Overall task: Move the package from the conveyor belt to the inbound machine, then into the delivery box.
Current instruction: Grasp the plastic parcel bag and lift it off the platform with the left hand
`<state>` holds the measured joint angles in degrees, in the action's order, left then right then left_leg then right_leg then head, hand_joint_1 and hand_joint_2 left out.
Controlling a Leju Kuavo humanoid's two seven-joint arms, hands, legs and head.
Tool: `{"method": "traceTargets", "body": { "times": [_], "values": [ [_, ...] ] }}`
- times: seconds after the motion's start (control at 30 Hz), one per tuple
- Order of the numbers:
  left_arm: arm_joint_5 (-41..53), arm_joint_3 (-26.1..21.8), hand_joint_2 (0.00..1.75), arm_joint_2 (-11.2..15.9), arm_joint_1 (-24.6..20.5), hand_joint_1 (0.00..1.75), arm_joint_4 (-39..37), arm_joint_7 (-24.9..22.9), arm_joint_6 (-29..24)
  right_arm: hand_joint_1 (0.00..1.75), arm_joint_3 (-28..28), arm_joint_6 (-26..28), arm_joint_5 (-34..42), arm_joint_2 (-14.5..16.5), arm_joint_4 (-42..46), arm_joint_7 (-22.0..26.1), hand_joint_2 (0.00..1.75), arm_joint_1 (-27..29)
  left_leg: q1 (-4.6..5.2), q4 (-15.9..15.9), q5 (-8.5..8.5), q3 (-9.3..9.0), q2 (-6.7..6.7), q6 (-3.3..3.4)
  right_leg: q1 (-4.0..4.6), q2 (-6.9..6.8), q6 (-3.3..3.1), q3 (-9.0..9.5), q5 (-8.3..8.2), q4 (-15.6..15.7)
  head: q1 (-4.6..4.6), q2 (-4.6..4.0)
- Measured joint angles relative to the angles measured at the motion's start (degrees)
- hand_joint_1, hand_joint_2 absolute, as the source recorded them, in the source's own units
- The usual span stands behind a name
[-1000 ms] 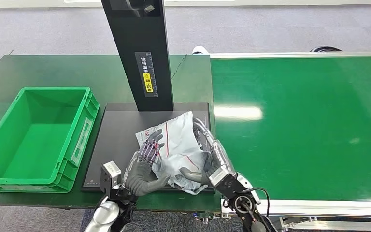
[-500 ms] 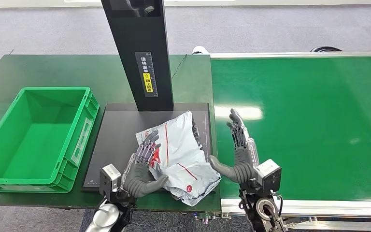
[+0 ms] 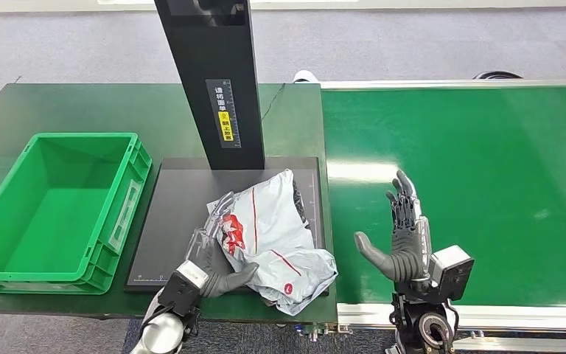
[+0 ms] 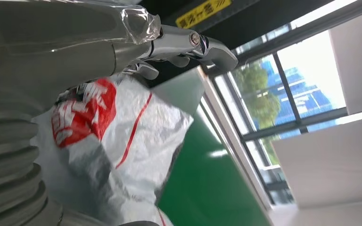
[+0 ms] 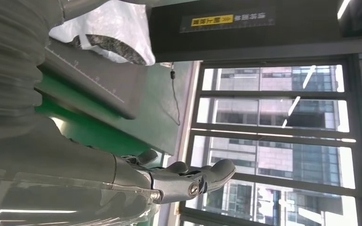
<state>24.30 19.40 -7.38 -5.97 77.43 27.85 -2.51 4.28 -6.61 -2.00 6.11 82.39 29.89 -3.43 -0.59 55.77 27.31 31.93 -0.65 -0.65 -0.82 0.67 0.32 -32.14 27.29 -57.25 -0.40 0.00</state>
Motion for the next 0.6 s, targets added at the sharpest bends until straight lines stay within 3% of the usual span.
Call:
{"method": "traceTargets", "body": {
  "times": [0.23, 0.6],
  "values": [
    [12.3, 0.4, 1.75, 0.2, -3.4, 0.00, 0.4, -4.9, -5.5, 0.00, -1.6, -0.5, -2.9, 0.7, -1.5, -2.1, 1.75, 0.1, 0.00, 0.0, 0.00, 0.00, 0.00, 0.00, 0.00, 0.00, 0.00, 0.00, 0.00, 0.0, -0.01, 0.00],
    [21.2, 1.8, 1.75, 0.9, -6.7, 0.00, -3.3, -13.3, -2.2, 0.00, -2.1, -1.1, -6.1, 1.4, -3.3, -2.8, 1.75, 1.1, 0.00, 0.0, 0.00, 0.02, 0.01, 0.00, 0.00, 0.01, 0.00, -0.04, 0.00, 0.0, -0.01, 0.00]
  ]
}}
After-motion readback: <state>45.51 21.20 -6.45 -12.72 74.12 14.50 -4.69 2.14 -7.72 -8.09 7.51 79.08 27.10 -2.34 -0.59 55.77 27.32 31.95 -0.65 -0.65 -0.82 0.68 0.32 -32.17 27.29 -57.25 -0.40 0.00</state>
